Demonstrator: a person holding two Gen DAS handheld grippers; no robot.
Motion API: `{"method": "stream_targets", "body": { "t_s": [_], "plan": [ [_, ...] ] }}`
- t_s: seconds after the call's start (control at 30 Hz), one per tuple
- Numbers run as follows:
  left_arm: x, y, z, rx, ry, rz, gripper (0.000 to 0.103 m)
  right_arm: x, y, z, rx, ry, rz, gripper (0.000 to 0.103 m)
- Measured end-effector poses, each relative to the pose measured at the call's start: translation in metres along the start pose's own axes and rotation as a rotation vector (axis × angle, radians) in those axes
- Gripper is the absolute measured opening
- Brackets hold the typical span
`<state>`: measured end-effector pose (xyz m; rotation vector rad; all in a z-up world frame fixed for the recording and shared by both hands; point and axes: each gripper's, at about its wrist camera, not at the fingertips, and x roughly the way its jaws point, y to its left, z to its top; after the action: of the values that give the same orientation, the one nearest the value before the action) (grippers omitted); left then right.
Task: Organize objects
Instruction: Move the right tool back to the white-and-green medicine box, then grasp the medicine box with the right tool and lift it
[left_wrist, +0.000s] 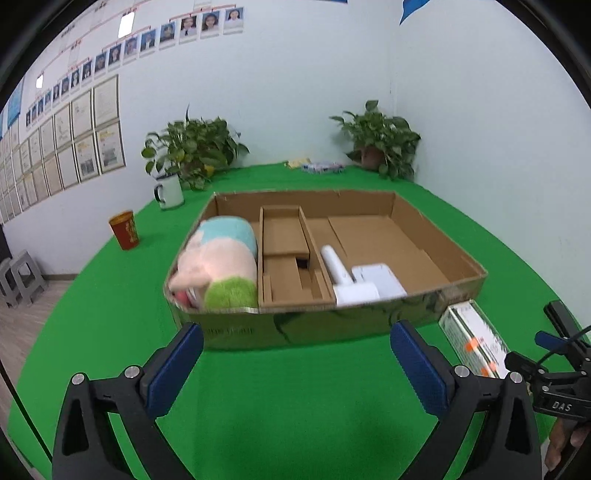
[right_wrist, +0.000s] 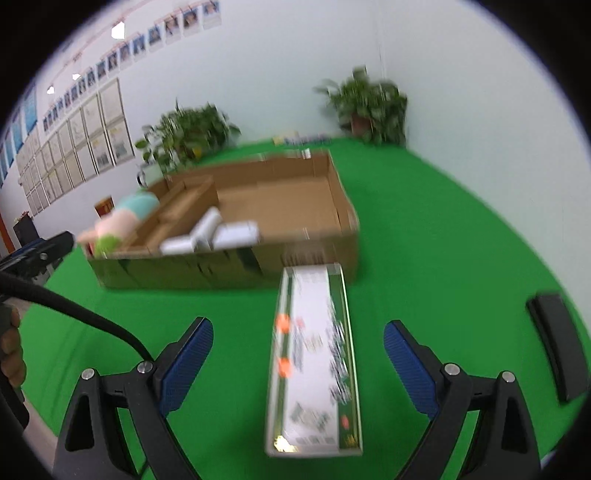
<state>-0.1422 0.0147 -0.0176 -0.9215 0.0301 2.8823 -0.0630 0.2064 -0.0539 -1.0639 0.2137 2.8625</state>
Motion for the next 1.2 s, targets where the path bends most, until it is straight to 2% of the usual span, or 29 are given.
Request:
{"method": "stream_targets", "body": {
  "t_s": [0.13,0.2,0.23,0.27,0.33,0.4,0.5,0.53,0.57,0.67,0.8,0.93,1.03,1.13,1.2],
  "plan": [
    [0.011,0.001,-0.018,-0.037,0.07,-0.044,0.102,0.017,-0.002,-0.013,-0.027,0.095,-0.028,0.093],
    [0.014,0.001,-0.024,-0.044,0.091,-0.07,0.102,0.023,-0.002,-0.016,-0.028,0.125,-0.029,0.087],
    [0.014,0.0,-0.027,-0.047,0.1,-0.086,0.102,0.025,0.0,-0.017,-0.03,0.139,-0.022,0.072],
    [0.015,0.0,-0.027,-0.052,0.109,-0.102,0.102,0.026,0.004,-0.018,-0.043,0.15,-0.027,0.061],
    [0.016,0.001,-0.03,-0.068,0.122,-0.149,0.102,0.022,0.012,-0.02,-0.068,0.136,-0.025,0.061],
    [0.016,0.001,-0.027,-0.084,0.134,-0.196,0.102,0.016,0.02,-0.023,-0.057,0.145,0.052,0.061],
    [0.026,-0.001,-0.026,-0.126,0.186,-0.32,0.102,0.001,0.039,-0.025,-0.056,0.113,0.139,0.062],
    [0.033,-0.003,-0.028,-0.154,0.218,-0.375,0.102,-0.004,0.046,-0.027,-0.06,0.099,0.156,0.069],
    [0.039,-0.005,-0.028,-0.171,0.24,-0.407,0.102,-0.007,0.05,-0.029,-0.064,0.092,0.176,0.083],
    [0.062,-0.016,-0.035,-0.233,0.332,-0.519,0.102,-0.013,0.059,-0.033,-0.089,0.089,0.251,0.086],
    [0.087,-0.038,-0.038,-0.264,0.404,-0.631,0.102,-0.016,0.07,-0.038,-0.198,0.071,0.173,0.086],
    [0.108,-0.056,-0.041,-0.294,0.465,-0.689,0.101,-0.01,0.07,-0.038,-0.229,0.079,0.128,0.086],
    [0.117,-0.064,-0.047,-0.304,0.502,-0.713,0.095,-0.003,0.068,-0.035,-0.233,0.098,0.127,0.086],
    [0.129,-0.068,-0.055,-0.322,0.545,-0.723,0.084,0.005,0.068,-0.031,-0.211,0.108,0.117,0.085],
    [0.129,-0.068,-0.055,-0.32,0.536,-0.727,0.082,0.009,0.068,-0.03,-0.195,0.129,0.143,0.082]
  ]
}}
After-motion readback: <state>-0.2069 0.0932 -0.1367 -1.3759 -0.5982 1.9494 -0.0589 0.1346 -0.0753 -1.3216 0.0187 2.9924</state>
